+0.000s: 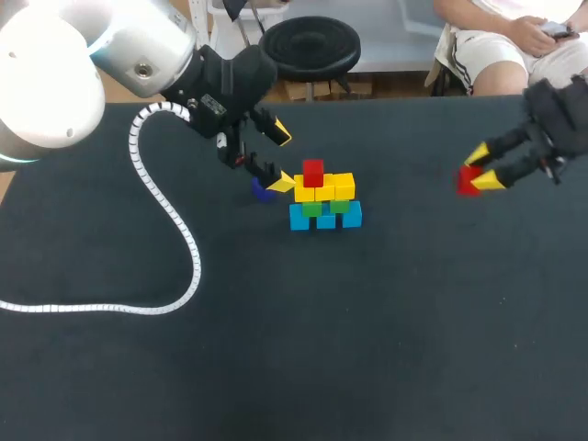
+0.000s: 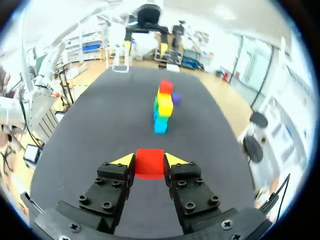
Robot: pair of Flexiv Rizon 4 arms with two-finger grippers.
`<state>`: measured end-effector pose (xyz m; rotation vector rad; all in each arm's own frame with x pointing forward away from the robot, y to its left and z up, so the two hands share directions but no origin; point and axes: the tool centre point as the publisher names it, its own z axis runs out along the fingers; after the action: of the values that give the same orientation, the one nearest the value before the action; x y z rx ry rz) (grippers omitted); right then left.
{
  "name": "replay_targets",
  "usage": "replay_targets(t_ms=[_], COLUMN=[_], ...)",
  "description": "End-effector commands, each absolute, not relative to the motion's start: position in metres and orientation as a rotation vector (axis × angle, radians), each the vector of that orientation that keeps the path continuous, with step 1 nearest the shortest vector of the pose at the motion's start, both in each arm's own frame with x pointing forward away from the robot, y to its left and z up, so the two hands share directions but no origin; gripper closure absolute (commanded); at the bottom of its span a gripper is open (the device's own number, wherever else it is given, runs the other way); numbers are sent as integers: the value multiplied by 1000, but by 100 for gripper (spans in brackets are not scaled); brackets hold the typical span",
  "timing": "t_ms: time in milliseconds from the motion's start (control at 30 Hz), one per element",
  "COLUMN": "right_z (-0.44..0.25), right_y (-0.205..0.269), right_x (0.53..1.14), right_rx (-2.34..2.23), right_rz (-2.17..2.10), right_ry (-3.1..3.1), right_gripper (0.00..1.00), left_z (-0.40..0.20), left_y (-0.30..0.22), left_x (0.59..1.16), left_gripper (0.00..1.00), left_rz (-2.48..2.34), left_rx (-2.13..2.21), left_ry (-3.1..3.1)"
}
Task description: Place the blue cubes, place green cubes on the blue cubes, place the yellow cubes on the green cubes, then place the red cubes on the yellow cubes, and place purple cube on the red cubes.
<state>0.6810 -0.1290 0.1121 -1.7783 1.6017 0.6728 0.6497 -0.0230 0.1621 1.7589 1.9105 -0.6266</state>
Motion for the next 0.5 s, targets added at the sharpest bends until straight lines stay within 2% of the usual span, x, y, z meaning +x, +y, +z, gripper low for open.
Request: replay_targets(t_ms=[33, 500], right_z=[123, 141], right_y=[-100, -50], right_x=[707, 718], right_rx=[-1835, -1817], right_rz=[714, 807], right_ry=[1541, 1480], right_gripper=[100, 100], left_z=[162, 162], left_y=[-22, -22], left_x=[651, 651], left_gripper=[0, 0], left_rz=[-629, -629], left_rx=[1761, 1761], left_ry=[1909, 1909])
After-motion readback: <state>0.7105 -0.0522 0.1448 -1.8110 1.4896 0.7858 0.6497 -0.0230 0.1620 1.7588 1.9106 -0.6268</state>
